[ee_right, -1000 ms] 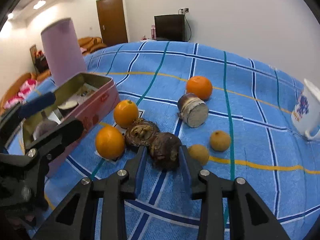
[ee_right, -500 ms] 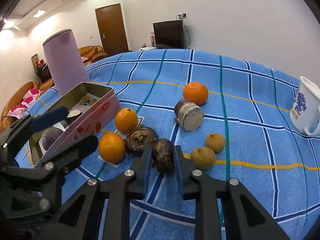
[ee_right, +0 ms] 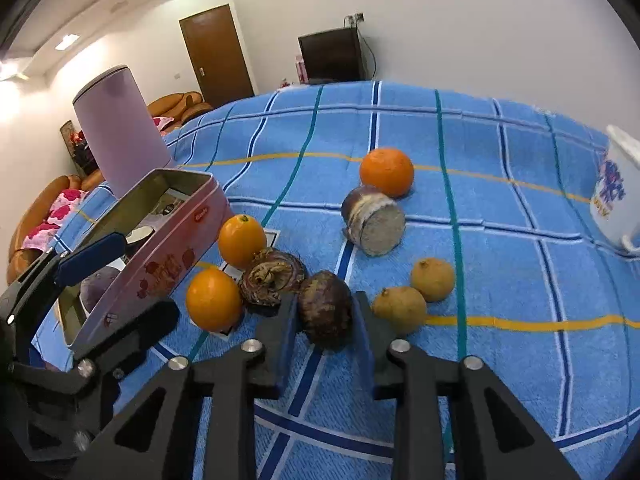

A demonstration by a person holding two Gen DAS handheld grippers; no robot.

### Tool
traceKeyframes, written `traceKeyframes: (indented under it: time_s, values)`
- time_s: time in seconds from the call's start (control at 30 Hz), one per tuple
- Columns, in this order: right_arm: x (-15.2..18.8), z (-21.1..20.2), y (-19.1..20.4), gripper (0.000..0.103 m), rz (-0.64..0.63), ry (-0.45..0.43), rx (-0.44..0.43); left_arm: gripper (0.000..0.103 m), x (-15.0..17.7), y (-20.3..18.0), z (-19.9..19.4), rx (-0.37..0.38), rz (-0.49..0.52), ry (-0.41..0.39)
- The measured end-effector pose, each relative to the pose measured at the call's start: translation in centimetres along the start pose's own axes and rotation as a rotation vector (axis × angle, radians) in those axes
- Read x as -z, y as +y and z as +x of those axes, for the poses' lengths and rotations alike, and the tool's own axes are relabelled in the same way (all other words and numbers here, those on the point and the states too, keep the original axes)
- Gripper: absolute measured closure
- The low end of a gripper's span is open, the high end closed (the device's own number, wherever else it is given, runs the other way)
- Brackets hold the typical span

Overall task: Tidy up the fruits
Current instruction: 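Grasp the brown hairy taro root with the right tool, then grasp an orange with the left tool while the right tool holds the taro root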

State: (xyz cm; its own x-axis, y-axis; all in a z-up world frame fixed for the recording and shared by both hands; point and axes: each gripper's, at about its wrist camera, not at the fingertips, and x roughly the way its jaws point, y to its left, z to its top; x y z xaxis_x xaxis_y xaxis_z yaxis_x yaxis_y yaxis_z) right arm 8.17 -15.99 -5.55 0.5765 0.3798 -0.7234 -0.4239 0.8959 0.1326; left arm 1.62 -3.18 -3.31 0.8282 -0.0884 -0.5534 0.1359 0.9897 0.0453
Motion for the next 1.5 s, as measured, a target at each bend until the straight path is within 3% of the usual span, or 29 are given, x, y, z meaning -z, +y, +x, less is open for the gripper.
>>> traceKeyframes:
  time_s: [0.07, 0.13, 0.23, 0.33, 0.47, 0.7, 0.9, 0.97, 1.03, 1.13, 1.2, 1.23, 1.33, 1.5]
  values:
    - [0.1, -1.0, 0.2, 0.078, -0.011, -0.049, 0.009, 0.038, 0.0, -0.1, -0.1, 0.015, -0.002, -0.003]
    - [0.2, -1.7, 0.2, 0.079, -0.01, -0.082, 0.025, 0.04, 0.0, -0.2, 0.1, 0.034, 0.001, 0.005]
    - [0.2, -1.4, 0.0, 0.079, -0.005, -0.06, 0.009, 0.043, -0.1, -0.8, 0.4, 0.069, 0.011, 0.02]
    - [0.3, -2.2, -0.5, 0.078, 0.02, -0.097, 0.013, 0.054, -0.2, -1.4, 1.2, 0.114, 0.015, 0.057]
    - [0.5, -3.2, -0.7, 0.078, 0.035, -0.144, 0.01, 0.055, -0.3, -1.5, 2.3, 0.134, -0.009, 0.108]
    - [0.5, -3.4, -0.8, 0.078, 0.037, -0.164, 0.004, 0.057, -0.4, -1.9, 3.4, 0.074, 0.008, 0.139]
    - [0.6, -3.7, -0.8, 0.078, 0.037, -0.177, 0.005, 0.056, -0.7, -0.8, 4.0, 0.071, -0.011, 0.141]
    - [0.6, -3.7, -0.8, 0.078, 0.036, -0.176, 0.007, 0.045, -0.8, -0.5, 4.3, 0.061, -0.016, 0.153]
    - [0.6, -3.7, -0.8, 0.078, 0.036, -0.177, 0.007, 0.042, -0.8, 0.0, 4.8, 0.051, -0.037, 0.173]
    - [0.6, -3.7, -0.8, 0.078, 0.038, -0.181, 0.006, 0.045, -0.6, 0.0, 5.2, 0.006, 0.001, 0.201]
    - [0.6, -3.6, -0.8, 0.078, 0.038, -0.181, 0.005, 0.053, -0.5, -0.2, 5.3, -0.002, 0.023, 0.21]
    - [0.6, -3.7, -0.8, 0.078, 0.038, -0.182, 0.006, 0.062, -0.5, -0.3, 5.4, 0.003, 0.027, 0.216]
    - [0.6, -3.7, -0.8, 0.078, 0.041, -0.184, 0.005, 0.069, -0.5, -0.2, 5.5, -0.02, 0.035, 0.219]
    - [0.7, -3.9, -0.9, 0.078, 0.044, -0.194, 0.003, 0.069, -0.4, 0.2, 5.0, 0.003, 0.011, 0.197]
